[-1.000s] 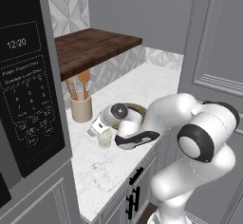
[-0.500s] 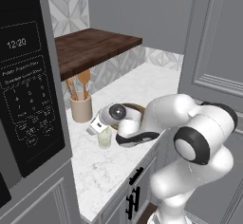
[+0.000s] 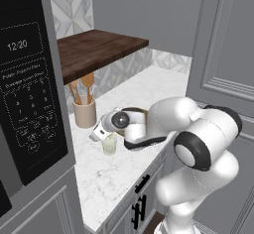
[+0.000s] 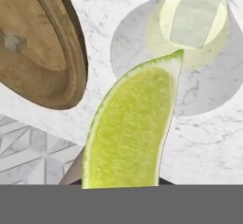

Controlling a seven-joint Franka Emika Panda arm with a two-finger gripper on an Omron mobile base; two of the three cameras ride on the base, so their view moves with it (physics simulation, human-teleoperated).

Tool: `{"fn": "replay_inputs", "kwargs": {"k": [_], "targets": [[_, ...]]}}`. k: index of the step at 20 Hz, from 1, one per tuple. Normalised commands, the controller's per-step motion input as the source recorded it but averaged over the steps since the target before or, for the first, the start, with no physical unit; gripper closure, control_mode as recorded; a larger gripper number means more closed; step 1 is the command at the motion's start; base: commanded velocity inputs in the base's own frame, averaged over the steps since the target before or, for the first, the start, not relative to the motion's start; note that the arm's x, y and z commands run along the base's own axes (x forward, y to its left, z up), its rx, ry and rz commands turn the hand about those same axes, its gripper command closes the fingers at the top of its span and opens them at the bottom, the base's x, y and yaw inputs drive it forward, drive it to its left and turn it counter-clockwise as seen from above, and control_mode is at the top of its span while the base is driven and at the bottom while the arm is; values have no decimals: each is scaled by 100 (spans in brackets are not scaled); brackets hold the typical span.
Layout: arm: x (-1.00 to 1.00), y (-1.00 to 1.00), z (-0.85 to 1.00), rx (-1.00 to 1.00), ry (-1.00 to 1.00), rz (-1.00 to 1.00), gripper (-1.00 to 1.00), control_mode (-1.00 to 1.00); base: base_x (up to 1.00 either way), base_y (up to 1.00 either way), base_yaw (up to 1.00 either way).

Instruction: Grab a lemon wedge from the fridge and one ice cube from the ice bowl, and put them in the glass of lemonade.

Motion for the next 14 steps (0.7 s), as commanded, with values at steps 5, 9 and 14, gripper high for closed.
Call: {"fn": "replay_inputs", "kwargs": {"k": [5, 9, 14], "targets": [[-15, 0, -6, 0, -12, 0, 100, -100, 0, 0, 0], [-29, 0, -1, 0, -11, 0, 100, -100, 0, 0, 0], [-4, 0, 0, 3, -12, -2, 100, -100, 0, 0, 0]]}}
